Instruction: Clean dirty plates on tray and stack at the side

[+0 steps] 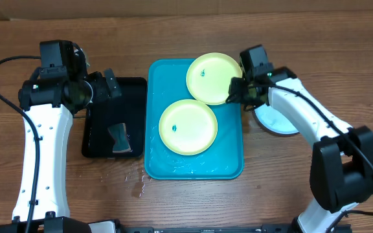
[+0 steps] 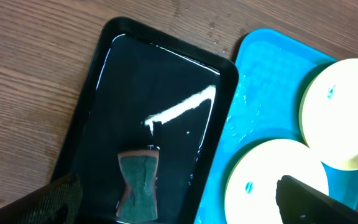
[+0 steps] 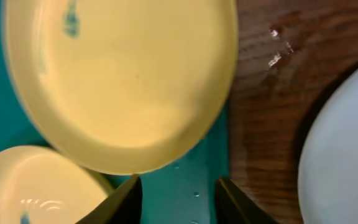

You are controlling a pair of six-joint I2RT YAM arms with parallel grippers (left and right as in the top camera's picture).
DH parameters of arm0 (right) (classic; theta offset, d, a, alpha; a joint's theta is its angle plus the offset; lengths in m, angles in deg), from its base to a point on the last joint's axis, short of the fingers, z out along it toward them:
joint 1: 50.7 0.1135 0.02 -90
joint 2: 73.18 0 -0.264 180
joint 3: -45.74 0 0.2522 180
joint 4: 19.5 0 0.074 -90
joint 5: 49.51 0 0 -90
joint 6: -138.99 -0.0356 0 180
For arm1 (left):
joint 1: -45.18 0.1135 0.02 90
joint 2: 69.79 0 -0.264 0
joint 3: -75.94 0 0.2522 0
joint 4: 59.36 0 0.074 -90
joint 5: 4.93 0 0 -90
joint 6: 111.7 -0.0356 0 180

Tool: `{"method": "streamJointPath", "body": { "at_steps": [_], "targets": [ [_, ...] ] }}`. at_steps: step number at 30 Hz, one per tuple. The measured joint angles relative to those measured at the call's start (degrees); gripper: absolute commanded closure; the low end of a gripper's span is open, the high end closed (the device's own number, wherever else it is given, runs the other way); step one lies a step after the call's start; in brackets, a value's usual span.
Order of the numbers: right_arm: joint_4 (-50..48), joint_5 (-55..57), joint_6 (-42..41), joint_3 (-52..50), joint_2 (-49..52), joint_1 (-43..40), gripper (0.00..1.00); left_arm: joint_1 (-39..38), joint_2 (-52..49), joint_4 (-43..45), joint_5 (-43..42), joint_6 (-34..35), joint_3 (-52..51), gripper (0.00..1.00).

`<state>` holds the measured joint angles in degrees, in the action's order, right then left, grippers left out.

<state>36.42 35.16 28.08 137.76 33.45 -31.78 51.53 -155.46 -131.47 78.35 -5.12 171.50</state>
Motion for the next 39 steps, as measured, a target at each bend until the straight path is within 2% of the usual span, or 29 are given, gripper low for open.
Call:
{"method": "streamJointPath", "body": {
  "at_steps": [13,32,37,39],
  "targets": [
    [3.5,-3.4,5.3,-1.5,-1.0,7.3,0.59,0.0,0.0,0.0,0.0,0.0,0.0,0.0],
    [1.1,-3.4,5.7,-8.3,-1.0,9.2,0.6,0.0,0.0,0.0,0.0,0.0,0.0,0.0],
    [-1.3,-3.4,6.0,-10.2,-1.0,11.3,0.73,0.0,0.0,0.0,0.0,0.0,0.0,0.0],
    [-1.8,-3.5,5.9,-10.5,-1.0,11.6,0.76,0.0,0.0,0.0,0.0,0.0,0.0,0.0]
  ]
}}
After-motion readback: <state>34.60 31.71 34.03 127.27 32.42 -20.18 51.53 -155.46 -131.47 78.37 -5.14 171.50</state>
